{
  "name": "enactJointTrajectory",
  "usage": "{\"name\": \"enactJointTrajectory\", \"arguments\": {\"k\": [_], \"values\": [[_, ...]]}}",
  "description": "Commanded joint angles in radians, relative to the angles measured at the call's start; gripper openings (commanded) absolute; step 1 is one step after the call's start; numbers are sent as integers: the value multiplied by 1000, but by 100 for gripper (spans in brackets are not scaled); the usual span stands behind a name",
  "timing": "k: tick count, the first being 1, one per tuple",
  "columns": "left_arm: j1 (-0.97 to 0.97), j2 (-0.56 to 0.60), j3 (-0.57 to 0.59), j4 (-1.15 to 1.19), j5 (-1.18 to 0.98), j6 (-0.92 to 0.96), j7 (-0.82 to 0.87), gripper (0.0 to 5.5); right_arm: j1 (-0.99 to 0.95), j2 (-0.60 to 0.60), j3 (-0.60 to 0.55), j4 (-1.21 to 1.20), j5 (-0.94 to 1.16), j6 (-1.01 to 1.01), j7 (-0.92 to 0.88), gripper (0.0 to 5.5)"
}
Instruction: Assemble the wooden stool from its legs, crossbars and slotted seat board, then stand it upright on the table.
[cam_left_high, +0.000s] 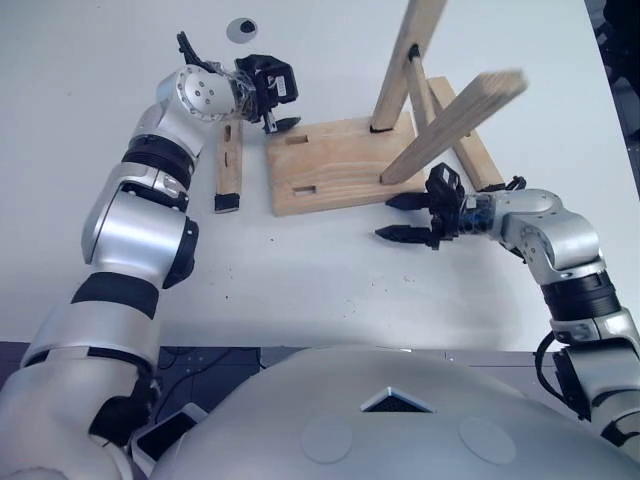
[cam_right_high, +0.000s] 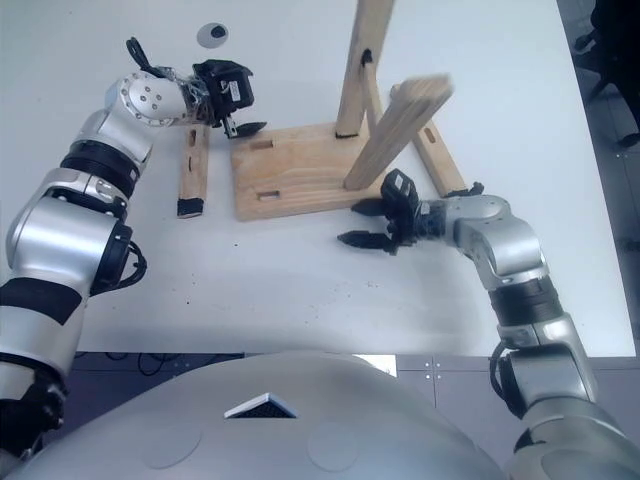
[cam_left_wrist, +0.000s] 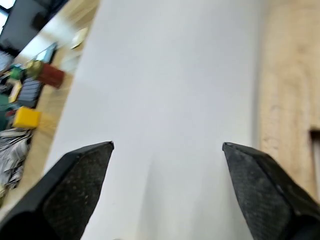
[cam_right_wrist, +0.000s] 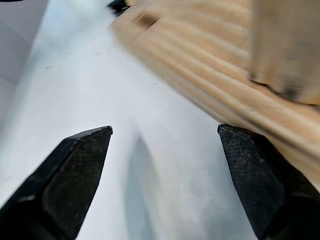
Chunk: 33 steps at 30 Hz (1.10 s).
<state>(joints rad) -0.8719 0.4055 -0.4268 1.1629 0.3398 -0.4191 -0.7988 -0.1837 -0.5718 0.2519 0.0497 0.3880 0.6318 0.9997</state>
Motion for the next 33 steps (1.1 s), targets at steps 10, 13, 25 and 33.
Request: {"name": "enactJointTrajectory", "arguments": {"k": [10,13,25,33], "values": [[623,194,99,-847,-357,255,-347,403,-66,90,-109,-12,-18,88,-219,392],[687,242,192,-923,-363,291,-253,403,-60,54,-147,-78,6,132,-203,392],[760,202,650,-1013,-613,529,133,403,-37,32,-213,-168,48,186,-207,392],[791,96,656,-806,-579,568,297,403,-44,44,-208,-166,44,180,-211,392]]}}
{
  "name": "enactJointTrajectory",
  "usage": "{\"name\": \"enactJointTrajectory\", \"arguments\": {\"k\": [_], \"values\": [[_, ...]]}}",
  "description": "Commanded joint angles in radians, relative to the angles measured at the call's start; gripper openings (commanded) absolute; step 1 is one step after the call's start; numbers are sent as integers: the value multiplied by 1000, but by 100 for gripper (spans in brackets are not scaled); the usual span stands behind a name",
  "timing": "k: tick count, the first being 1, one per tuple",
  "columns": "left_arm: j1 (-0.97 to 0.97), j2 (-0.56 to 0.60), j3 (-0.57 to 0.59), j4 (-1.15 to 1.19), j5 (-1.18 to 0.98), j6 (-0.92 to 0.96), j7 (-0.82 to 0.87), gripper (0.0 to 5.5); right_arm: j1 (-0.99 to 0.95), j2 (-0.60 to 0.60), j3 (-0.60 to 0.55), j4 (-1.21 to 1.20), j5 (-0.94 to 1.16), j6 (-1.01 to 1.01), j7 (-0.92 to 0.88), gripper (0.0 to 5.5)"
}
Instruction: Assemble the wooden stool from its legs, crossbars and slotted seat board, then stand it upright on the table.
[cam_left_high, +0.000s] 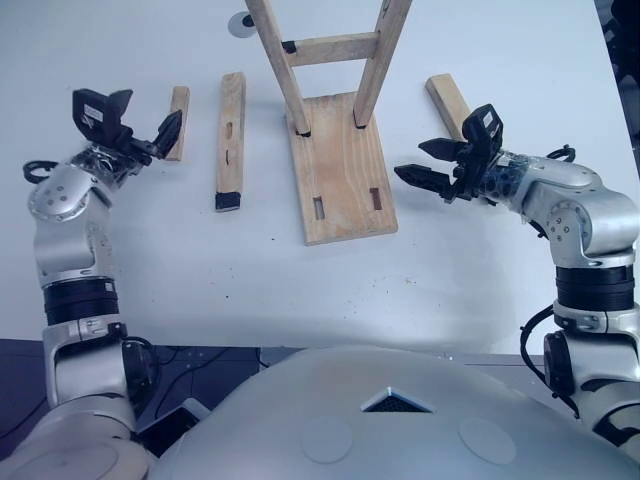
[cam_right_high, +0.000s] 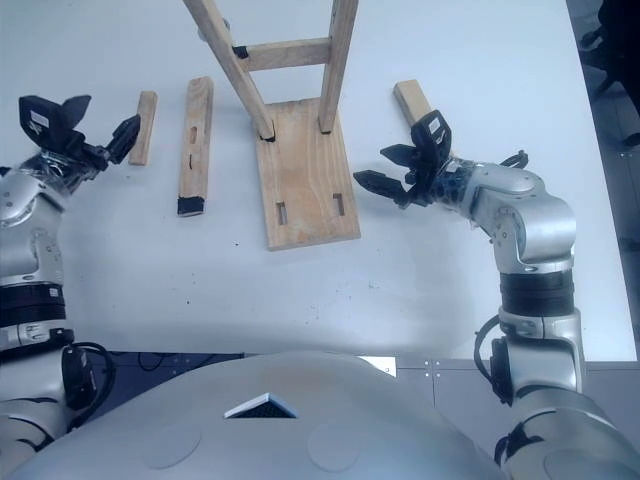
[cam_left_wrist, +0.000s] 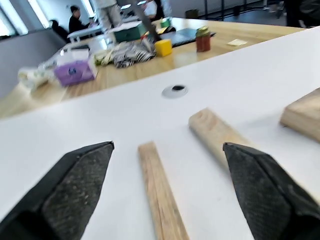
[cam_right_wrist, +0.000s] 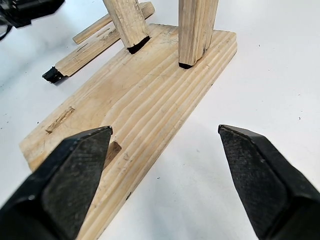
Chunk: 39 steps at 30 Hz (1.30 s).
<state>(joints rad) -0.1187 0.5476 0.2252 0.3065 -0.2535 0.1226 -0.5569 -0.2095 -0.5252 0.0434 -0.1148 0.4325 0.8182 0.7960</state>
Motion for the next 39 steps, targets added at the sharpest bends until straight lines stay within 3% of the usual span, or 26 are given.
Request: {"name": "enactJointTrajectory", "arguments": {"k": [1,14,20,26,30,34,39], "values": [[45,-57,9,67,14,34,70,388,-16,-2,3,-3,1,-6,-7,392],[48,-85,-4,137,6,84,68,229,-21,0,14,8,-2,-12,-4,392],[26,-93,4,150,-23,134,48,131,-31,8,16,18,-2,-15,-9,392],[10,-100,20,128,-28,106,73,124,-28,-5,-16,-30,54,-42,55,392],[-71,-137,127,-75,-131,-20,112,124,-62,10,-148,-117,259,13,119,392],[-223,-132,135,-346,-189,-91,137,124,-185,104,-315,-126,544,83,5,392],[-284,-139,-22,-540,-133,-125,89,124,-372,306,-362,-96,656,-5,-302,392]]}}
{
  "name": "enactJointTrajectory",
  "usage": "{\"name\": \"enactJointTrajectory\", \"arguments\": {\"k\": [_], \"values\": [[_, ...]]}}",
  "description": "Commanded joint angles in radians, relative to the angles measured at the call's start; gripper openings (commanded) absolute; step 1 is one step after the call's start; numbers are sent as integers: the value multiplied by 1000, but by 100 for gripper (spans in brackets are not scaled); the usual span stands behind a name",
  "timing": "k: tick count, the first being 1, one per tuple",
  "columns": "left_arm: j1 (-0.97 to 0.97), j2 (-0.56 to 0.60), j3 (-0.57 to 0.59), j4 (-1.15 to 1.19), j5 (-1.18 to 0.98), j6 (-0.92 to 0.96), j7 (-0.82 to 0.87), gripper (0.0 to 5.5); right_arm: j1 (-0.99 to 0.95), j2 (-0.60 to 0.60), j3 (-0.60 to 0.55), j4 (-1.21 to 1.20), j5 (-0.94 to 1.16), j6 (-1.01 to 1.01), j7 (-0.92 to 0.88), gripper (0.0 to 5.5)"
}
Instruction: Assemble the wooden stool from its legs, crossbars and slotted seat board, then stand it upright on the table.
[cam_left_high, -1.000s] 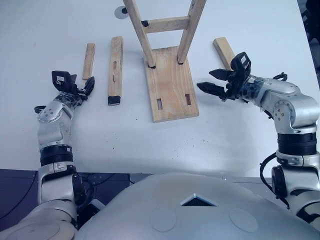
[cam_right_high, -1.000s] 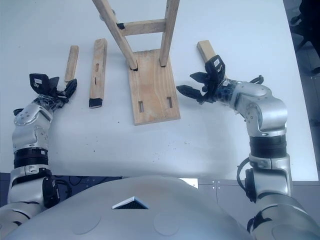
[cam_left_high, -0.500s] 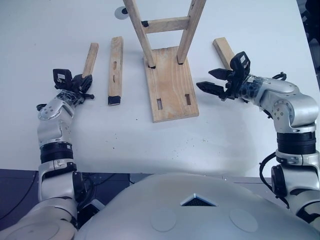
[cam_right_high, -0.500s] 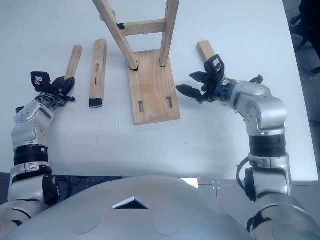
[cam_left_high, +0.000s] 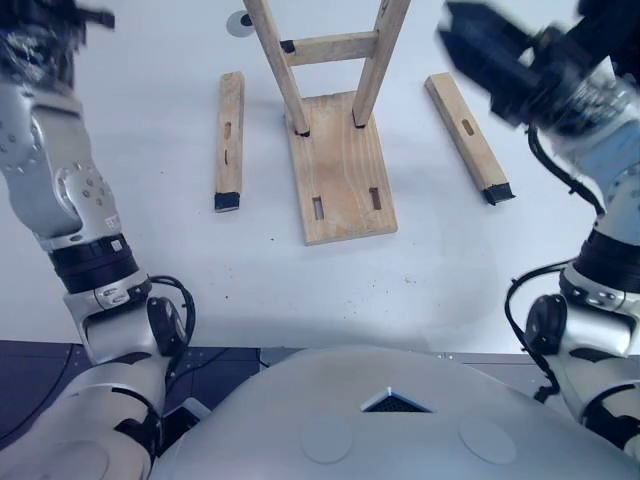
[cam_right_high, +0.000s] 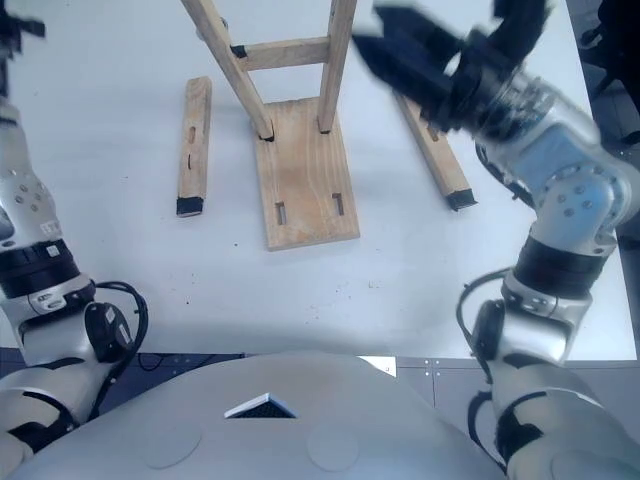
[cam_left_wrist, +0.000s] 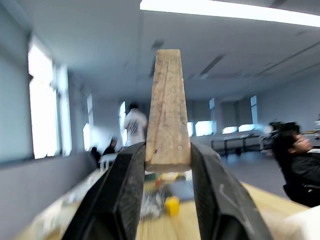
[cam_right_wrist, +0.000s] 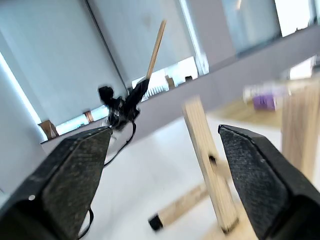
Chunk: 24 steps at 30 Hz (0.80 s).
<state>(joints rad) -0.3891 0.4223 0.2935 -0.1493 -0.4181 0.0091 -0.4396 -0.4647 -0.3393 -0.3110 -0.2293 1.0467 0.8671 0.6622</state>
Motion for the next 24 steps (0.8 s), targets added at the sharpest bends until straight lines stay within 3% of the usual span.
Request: {"name": "enactJointTrajectory", "arguments": {"k": [1,6,12,24], "values": [[-13,-22,-122,-105,41,-13,-36,124,-149,159,-14,27,62,-70,-226,392],[11,-49,-261,-145,106,-51,-83,124,-223,249,10,38,132,-85,-375,392],[81,-50,-319,-170,134,-82,-120,124,-257,279,28,65,171,-93,-432,392],[129,-56,-342,-170,151,-100,-140,124,-272,258,57,87,217,-92,-444,193]]}}
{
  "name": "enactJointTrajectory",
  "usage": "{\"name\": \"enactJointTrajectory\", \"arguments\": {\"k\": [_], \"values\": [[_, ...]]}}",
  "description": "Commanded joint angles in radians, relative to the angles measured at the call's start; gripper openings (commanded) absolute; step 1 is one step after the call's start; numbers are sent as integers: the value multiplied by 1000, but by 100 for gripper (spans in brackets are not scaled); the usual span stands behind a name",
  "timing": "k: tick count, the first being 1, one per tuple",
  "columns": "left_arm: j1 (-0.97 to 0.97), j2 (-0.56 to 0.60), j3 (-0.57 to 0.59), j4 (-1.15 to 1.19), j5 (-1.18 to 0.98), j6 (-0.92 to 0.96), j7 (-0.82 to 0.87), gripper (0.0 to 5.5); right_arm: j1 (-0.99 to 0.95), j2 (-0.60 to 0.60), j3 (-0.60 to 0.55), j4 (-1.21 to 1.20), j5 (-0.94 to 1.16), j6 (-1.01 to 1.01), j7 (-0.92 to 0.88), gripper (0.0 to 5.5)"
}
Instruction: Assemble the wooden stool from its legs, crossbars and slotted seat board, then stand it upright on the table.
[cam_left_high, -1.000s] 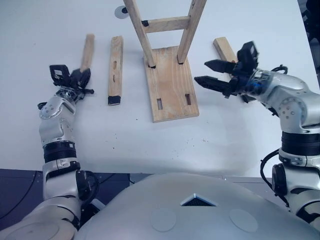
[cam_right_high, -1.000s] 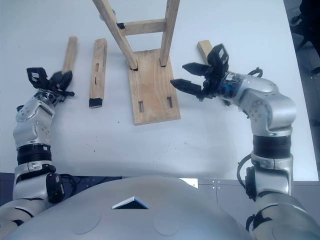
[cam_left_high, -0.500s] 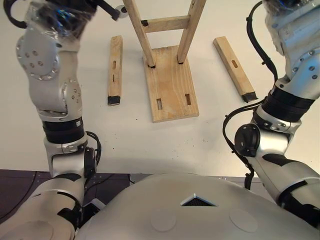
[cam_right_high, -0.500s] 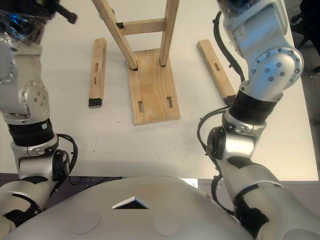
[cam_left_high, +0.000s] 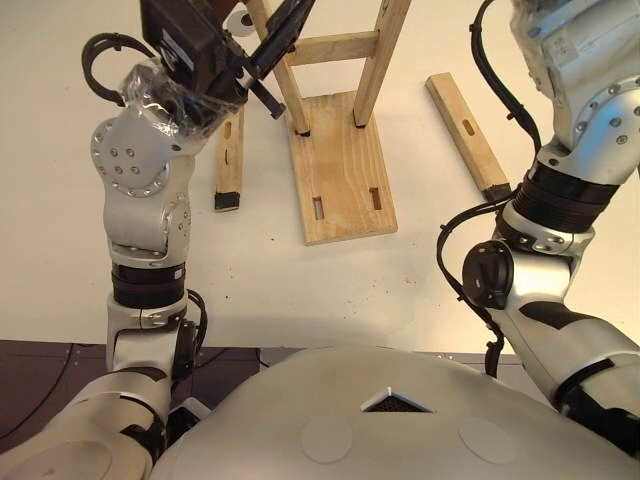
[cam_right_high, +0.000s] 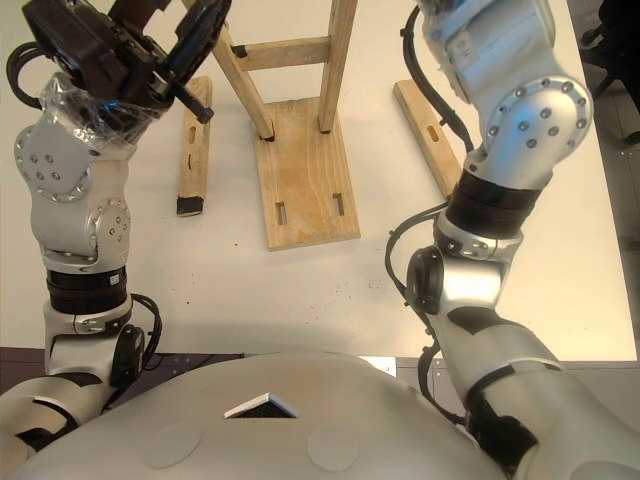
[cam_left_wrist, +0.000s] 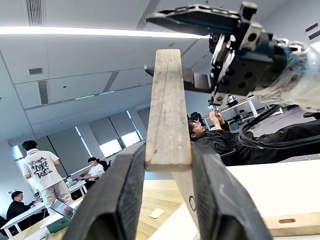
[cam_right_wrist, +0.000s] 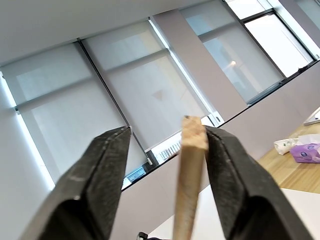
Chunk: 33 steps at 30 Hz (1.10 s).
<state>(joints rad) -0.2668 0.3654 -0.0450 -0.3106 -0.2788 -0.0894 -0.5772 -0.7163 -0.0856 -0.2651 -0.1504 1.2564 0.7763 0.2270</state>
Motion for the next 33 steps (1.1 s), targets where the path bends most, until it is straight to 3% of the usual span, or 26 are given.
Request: {"name": "enactJointTrajectory", "arguments": {"k": [1,10,16,17,21,27,30,33], "values": [[7,0,-4,-9,11,0,-3,124,-20,4,13,8,8,-1,-9,176],[6,1,-5,-5,8,1,-8,124,-15,-2,20,3,12,-2,-6,51],[7,-10,-1,6,12,13,12,124,7,-20,32,0,-32,-13,8,41],[6,-13,3,15,16,20,22,163,12,-29,24,7,-45,-25,9,40],[0,-47,41,74,32,40,96,229,61,-119,-53,31,-134,-94,33,40],[25,-144,308,87,-156,50,307,237,216,-253,-197,142,-289,-251,103,40],[5,-119,451,134,-264,68,364,237,308,-319,-121,244,-509,-382,189,40],[11,-99,469,204,-247,60,350,237,350,-343,-27,307,-698,-508,237,40]]}}
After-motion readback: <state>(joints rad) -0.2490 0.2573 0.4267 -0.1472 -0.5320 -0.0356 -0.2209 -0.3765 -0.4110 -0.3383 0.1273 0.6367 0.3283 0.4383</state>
